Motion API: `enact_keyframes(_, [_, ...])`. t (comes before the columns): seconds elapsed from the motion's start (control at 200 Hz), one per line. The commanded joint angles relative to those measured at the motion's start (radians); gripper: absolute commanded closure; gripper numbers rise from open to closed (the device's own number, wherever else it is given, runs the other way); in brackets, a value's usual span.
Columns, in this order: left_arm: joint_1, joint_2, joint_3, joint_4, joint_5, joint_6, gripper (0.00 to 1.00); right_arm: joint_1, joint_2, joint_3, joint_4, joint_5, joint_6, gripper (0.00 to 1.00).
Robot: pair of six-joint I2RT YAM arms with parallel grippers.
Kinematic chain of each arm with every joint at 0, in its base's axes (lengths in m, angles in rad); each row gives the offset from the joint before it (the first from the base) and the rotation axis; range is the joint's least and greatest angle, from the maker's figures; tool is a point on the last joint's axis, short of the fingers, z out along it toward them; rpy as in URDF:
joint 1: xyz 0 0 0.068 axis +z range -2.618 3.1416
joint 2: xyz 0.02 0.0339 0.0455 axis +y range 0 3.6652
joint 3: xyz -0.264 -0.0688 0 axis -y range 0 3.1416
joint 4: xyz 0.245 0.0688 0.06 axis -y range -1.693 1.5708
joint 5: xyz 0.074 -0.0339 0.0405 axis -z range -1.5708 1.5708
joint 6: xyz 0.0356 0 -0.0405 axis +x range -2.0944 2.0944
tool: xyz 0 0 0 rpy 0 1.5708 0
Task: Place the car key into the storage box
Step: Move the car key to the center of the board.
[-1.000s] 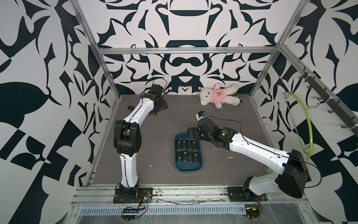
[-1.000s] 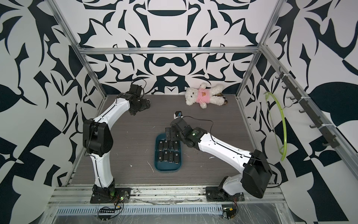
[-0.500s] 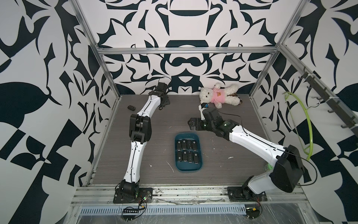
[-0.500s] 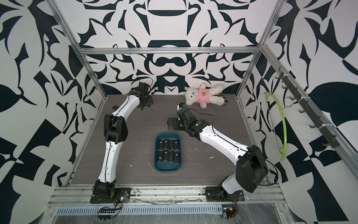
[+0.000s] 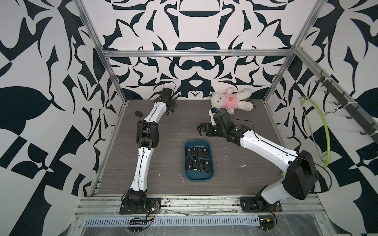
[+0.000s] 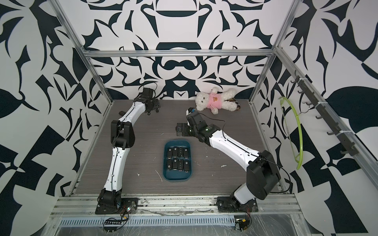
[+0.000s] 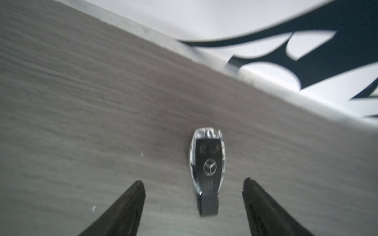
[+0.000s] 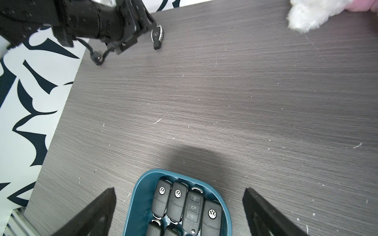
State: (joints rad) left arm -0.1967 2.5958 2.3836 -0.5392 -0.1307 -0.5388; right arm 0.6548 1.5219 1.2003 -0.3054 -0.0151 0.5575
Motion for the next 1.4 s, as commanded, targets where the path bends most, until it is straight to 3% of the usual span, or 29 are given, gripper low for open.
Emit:
enact_keyframes(0.0, [0.043,0.040,-0.013,0.122,0.172,-0.135,0.19,-0.004,-0.011,0.045,0.004,-0.003,0.011,0.01])
enact_keyframes(0.235, [0.059,0.135,0.082,0.152,0.319,-0.208,0.19,-0.006,-0.019,0.048,-0.027,0.017,0.015,0.01])
enact_keyframes(0.49, [0.066,0.155,-0.011,0.272,0.468,-0.293,0.19,-0.007,-0.046,0.024,-0.041,0.038,0.031,0.01])
enact_keyframes(0.67, [0.052,0.191,0.029,0.275,0.589,-0.321,0.19,-0.007,-0.051,0.013,-0.049,0.043,0.036,0.01])
enact_keyframes(0.935, [0.000,0.074,-0.206,0.324,0.638,-0.294,0.19,-0.009,-0.042,0.002,-0.036,0.038,0.031,0.01])
enact_keyframes(1.07, [-0.060,0.048,-0.227,0.257,0.649,-0.242,0.18,-0.008,-0.033,-0.003,-0.034,0.030,0.032,0.01])
enact_keyframes(1.395, [-0.232,-0.036,-0.418,0.316,0.642,-0.282,0.17,-0.053,-0.061,-0.029,-0.054,0.057,0.031,0.01])
